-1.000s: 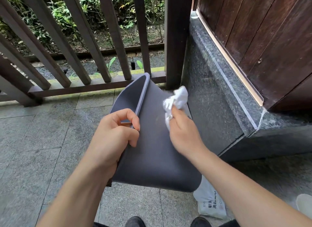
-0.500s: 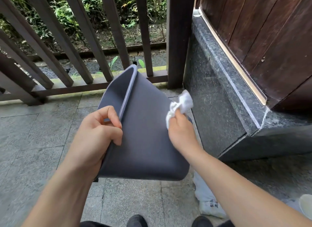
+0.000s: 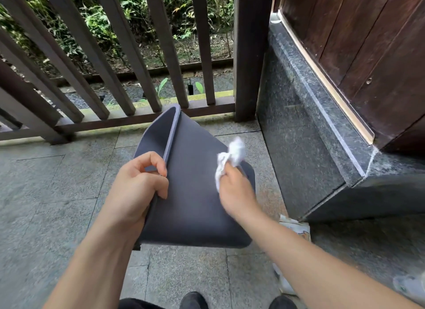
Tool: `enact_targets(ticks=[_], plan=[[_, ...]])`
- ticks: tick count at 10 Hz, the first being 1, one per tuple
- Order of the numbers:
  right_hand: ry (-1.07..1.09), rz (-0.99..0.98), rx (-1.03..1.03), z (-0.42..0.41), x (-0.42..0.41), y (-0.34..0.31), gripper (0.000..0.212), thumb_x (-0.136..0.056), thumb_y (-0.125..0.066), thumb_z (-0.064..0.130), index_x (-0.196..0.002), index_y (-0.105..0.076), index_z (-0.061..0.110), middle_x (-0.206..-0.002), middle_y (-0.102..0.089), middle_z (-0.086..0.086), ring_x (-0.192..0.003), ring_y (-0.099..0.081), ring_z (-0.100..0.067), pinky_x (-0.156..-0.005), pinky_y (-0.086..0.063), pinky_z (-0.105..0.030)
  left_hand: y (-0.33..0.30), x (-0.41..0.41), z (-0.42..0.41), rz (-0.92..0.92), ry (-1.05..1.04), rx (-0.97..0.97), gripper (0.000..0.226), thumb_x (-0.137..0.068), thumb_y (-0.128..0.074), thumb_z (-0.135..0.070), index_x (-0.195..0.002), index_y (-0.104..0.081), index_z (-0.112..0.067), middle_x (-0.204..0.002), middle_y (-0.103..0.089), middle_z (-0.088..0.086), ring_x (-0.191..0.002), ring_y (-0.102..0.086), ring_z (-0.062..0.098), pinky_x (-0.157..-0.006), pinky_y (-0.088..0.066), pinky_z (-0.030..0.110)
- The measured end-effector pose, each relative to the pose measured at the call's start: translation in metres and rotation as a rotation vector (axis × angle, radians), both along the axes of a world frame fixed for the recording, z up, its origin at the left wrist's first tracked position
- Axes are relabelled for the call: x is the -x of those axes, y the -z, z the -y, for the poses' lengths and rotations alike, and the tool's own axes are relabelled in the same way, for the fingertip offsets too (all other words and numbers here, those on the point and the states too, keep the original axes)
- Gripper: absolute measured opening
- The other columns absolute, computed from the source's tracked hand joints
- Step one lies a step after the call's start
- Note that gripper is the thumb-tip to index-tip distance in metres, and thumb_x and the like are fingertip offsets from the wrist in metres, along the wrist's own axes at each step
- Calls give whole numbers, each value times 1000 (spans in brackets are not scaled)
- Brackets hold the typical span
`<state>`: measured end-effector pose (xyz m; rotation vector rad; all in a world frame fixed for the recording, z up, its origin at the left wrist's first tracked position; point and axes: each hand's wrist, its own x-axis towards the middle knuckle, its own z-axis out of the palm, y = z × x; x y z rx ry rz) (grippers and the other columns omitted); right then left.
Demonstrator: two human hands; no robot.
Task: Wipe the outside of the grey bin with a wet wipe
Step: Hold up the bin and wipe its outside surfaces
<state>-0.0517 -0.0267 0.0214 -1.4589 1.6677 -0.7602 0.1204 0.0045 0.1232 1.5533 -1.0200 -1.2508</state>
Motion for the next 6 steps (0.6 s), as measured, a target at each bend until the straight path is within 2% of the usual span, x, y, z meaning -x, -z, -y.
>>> enact_targets(ticks=[1,2,3,4,5,6], plan=[[-52,-60,18,-5,0,-3,48,-102,-28,22,-149,-39,23,-138,-53,-10,-122,-54,-33,-100,-45,-37,3,6,3,-14,10,-2,31,-41,-46,10,-56,-49,-17,-46,-42,7,-42,-33,16,-47,-26,22],[-346,105,443,-37,-30,-28,50,-98,-30,26,-145,-41,39,-144,-49,1,-131,-48,-18,-107,-39,-30,1,9,10,1,11,15,30,-39,-48,9,-54,-51,-17,-50,-45,9,-47,-37,18,-46,-25,24],[-138,122,329,2,-10,-15,35,-102,-33,22,-127,-57,23,-128,-60,-9,-117,-55,-25,-95,-41,-33,2,15,12,1,-8,2,33,-45,-45,14,-54,-50,-18,-48,-44,7,-43,-35,16,-47,-25,22],[174,90,-134,31,32,13,32,-104,-32,18,-126,-55,15,-120,-58,-12,-110,-56,-32,-84,-39,-33,3,18,7,-16,-23,-19,38,-50,-42,20,-55,-49,-17,-49,-42,6,-41,-36,16,-48,-29,22],[287,88,-370,27,44,31,36,-103,-32,12,-132,-48,-3,-130,-56,-25,-120,-54,-38,-88,-42,-36,1,19,7,1,-73,-41,39,-51,-40,21,-55,-48,-17,-49,-40,5,-41,-35,17,-48,-30,22],[430,226,-312,4,37,44,43,-104,-26,12,-129,-60,6,-126,-64,-9,-105,-60,-23,-54,-31,-22,6,29,13,43,-135,-48,36,-49,-41,18,-53,-48,-16,-45,-38,2,-42,-34,17,-49,-26,23]])
